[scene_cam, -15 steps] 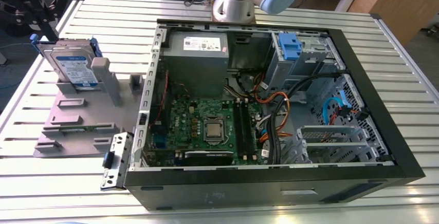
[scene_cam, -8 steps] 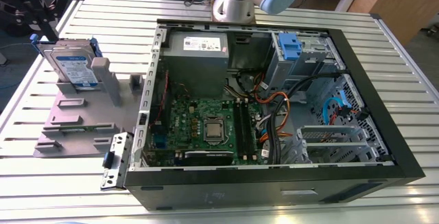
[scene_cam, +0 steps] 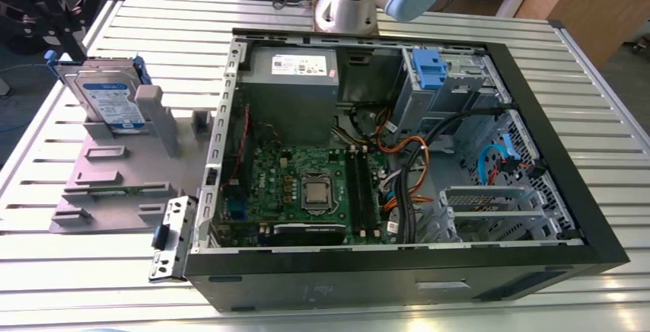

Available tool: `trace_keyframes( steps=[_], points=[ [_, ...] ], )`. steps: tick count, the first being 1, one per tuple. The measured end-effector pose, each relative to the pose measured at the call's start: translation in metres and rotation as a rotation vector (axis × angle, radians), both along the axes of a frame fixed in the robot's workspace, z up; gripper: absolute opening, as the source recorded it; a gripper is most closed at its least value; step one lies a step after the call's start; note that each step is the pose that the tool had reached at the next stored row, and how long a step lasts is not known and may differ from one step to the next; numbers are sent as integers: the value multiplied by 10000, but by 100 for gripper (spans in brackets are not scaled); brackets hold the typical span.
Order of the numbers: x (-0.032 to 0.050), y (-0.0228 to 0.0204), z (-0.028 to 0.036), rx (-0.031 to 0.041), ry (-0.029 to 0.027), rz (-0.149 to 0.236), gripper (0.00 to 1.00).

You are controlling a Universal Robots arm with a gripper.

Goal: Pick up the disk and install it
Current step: 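Pick up the disk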

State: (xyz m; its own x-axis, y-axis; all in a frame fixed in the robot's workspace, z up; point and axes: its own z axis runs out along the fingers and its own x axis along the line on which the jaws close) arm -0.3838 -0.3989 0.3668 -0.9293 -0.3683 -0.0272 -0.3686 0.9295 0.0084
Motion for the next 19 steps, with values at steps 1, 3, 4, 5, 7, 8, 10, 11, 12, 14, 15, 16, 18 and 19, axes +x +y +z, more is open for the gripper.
trace_keyframes(
  steps=[1,3,4,5,7,8,10,11,12,14,15,16,18,19],
  points=[
    [0,0,0,0,0,8,11],
    [0,0,0,0,0,25,11],
    [0,0,0,0,0,33,11],
    [0,0,0,1,0,41,11],
    [0,0,0,0,0,58,11],
    [0,0,0,0,0,66,11],
    [0,0,0,0,1,82,11],
    [0,0,0,0,0,91,11],
    [0,0,0,0,1,99,11],
    [0,0,0,0,0,116,11],
    [0,0,0,0,0,124,11],
    [0,0,0,0,0,132,11],
    [0,0,0,0,0,149,11],
    [0,0,0,0,0,157,11]
  ],
)
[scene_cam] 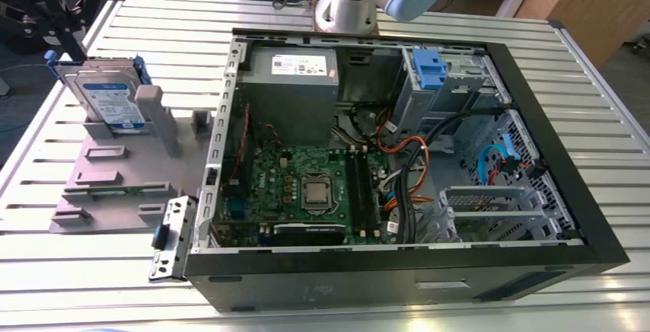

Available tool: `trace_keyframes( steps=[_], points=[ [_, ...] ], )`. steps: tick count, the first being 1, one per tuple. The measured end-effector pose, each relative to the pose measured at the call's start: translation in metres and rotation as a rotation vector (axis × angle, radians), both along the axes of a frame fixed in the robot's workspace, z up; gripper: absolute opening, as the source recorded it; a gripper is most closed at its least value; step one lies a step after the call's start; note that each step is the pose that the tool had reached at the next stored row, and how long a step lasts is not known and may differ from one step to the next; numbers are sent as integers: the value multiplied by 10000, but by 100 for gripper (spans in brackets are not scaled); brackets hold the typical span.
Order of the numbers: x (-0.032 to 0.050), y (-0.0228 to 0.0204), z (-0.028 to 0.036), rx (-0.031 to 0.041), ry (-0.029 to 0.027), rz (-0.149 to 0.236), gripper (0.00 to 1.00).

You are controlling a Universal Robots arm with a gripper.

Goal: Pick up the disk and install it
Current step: 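Pick up the disk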

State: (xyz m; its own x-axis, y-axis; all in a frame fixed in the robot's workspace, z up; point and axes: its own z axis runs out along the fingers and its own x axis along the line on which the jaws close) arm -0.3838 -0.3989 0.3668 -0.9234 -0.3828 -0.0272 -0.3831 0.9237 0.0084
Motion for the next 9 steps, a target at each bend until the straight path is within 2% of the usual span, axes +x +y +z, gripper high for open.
trace_keyframes(
  steps=[9],
  points=[
    [0,0,0,0,0,73,11]
  ],
)
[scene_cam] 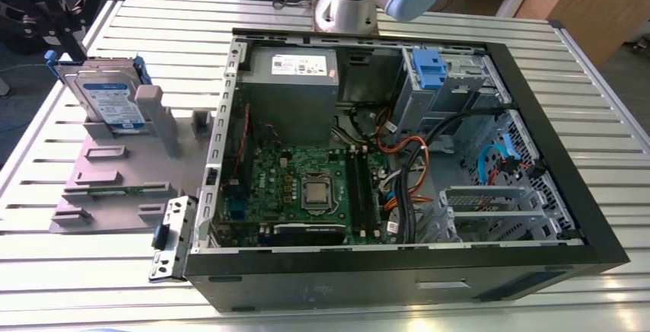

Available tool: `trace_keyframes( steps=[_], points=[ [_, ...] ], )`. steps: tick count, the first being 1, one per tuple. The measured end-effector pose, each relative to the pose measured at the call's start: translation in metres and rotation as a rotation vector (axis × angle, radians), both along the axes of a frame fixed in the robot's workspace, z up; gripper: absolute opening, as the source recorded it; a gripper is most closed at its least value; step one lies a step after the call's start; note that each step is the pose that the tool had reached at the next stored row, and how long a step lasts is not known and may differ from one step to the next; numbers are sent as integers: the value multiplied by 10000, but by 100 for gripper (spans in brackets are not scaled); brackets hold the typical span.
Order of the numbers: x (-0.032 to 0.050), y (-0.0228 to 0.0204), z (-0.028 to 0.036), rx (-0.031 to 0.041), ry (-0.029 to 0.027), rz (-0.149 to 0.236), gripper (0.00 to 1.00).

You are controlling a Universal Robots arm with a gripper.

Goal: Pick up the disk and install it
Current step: 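Pick up the disk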

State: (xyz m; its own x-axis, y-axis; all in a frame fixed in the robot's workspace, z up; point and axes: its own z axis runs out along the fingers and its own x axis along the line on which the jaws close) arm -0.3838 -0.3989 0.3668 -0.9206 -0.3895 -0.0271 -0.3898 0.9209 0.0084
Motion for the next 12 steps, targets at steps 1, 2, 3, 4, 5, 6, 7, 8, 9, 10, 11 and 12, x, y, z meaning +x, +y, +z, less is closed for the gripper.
trace_keyframes(
  steps=[1,2,3,4,5,6,7,8,9,10,11,12],
  points=[
    [0,0,0,0,0,8,11],
    [0,0,0,0,0,15,11],
    [0,0,0,0,0,22,11],
    [0,0,0,0,0,30,11],
    [0,0,0,0,0,36,11],
    [0,0,0,0,0,44,11],
    [0,0,0,0,0,52,11],
    [0,0,-1,1,-1,59,11],
    [0,0,-1,1,-2,66,11],
    [0,0,-1,1,-2,73,11],
    [0,0,-1,1,-2,80,11],
    [0,0,-1,1,-1,88,11]
  ],
)
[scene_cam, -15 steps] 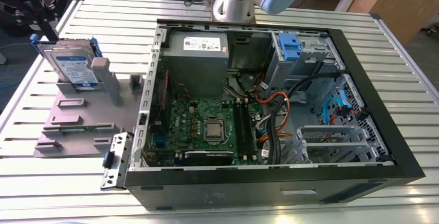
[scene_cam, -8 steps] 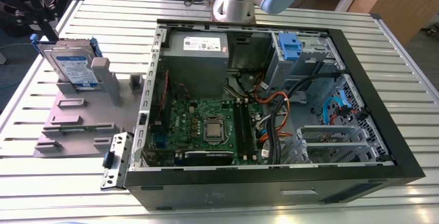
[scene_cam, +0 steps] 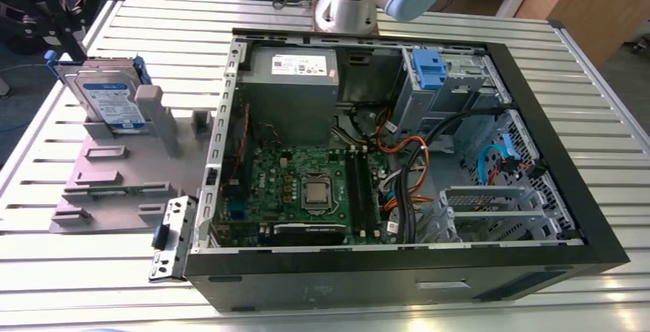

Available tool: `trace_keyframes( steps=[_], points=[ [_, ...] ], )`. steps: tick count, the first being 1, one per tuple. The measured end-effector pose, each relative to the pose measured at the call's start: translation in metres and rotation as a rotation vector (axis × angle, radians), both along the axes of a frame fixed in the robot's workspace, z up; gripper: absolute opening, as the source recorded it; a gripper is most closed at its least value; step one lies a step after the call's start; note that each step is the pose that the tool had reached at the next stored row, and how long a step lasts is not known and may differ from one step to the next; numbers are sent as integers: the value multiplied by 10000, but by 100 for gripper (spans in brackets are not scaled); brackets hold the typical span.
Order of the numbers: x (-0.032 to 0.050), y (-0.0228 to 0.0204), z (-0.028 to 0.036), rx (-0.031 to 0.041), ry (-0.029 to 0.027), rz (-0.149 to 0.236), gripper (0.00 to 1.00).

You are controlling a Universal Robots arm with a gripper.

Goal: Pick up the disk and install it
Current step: 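Pick up the disk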

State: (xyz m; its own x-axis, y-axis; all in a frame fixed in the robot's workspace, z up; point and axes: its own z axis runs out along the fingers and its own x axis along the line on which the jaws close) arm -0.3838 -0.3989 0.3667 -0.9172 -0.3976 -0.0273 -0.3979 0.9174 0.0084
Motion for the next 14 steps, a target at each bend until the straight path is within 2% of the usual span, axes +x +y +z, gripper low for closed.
trace_keyframes(
  steps=[14],
  points=[
    [0,0,0,-1,1,105,11]
  ],
)
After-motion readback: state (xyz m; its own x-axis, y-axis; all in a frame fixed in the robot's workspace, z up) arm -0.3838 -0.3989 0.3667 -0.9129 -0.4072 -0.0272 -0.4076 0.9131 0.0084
